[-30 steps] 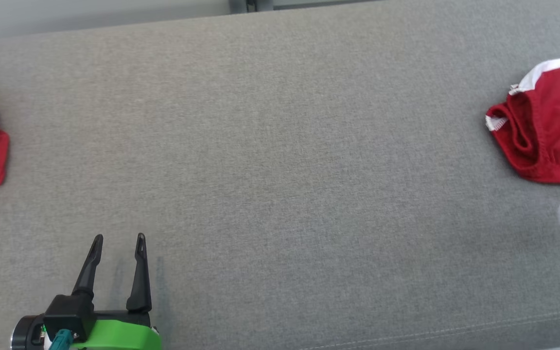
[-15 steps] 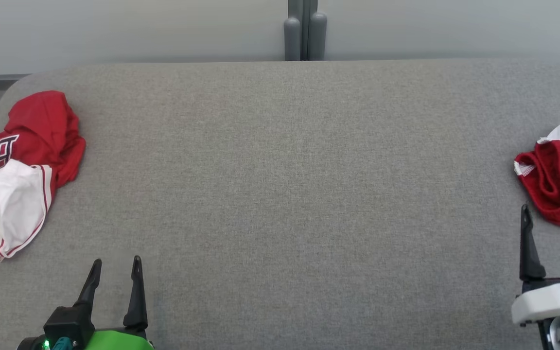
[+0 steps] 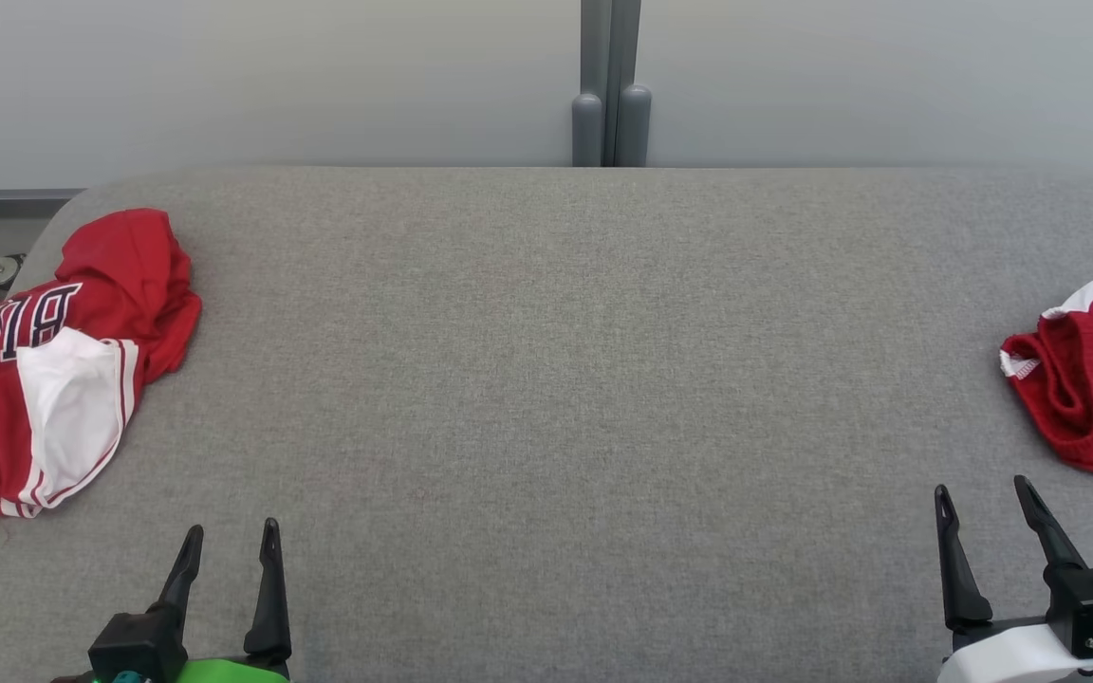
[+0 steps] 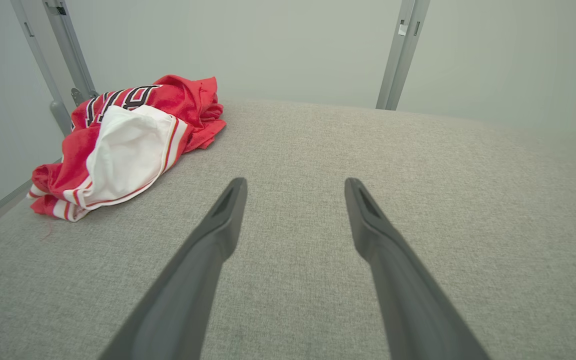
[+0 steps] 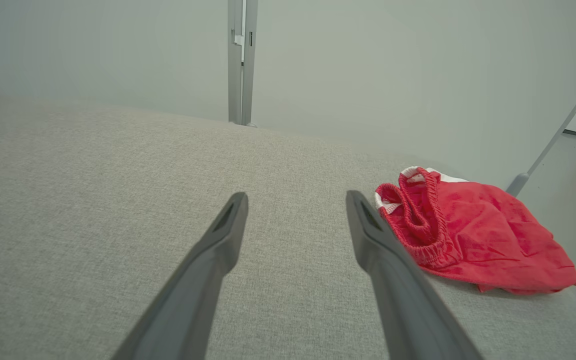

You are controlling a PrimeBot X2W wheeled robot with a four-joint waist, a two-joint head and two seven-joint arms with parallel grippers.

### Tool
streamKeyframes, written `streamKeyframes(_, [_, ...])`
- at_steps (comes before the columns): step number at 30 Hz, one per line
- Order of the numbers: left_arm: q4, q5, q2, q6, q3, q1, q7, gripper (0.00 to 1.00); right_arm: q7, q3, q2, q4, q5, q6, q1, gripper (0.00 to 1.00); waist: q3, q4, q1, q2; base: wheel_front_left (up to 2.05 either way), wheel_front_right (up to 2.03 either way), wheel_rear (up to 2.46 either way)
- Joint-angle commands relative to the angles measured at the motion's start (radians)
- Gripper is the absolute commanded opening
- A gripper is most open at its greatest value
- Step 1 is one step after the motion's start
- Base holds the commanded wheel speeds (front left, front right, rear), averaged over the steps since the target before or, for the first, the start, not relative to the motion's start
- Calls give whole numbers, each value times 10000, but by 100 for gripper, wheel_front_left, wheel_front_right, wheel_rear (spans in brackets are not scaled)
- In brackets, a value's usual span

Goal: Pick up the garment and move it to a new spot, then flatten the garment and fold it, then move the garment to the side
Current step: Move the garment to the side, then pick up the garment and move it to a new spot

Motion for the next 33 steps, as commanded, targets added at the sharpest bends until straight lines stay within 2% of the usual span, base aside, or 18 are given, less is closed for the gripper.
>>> streamKeyframes(1, [-12, -121, -2, -23, -39, 160, 4, 100, -29, -14, 10, -128, 55, -18, 167, 100, -102, 58, 0, 0, 0, 0, 0])
streamKeyframes(19, [-77, -204, -3, 58, -194, 105, 4, 100, -28, -140, 66, 52, 366, -17, 131, 100, -60, 152, 0, 0, 0, 0, 0])
streamKeyframes(24, [-103, -206, -1, 52, -284, -19, 4, 100, -28, -59, 65, -8, 396, -17, 13, 100, 48, 354, 0, 0, 0, 0, 0])
streamKeyframes(27, [-136, -173, -2, 73, -365, -118, 4, 100, -28, 0, 63, -20, 481, -17, -107, 100, 88, 752, 0, 0, 0, 0, 0])
streamKeyframes(33, [-35, -225, 4, 161, -597, -58, 4, 100, -30, 187, 62, -27, 600, -17, 65, 100, -224, 2771, 0, 0, 0, 0, 0])
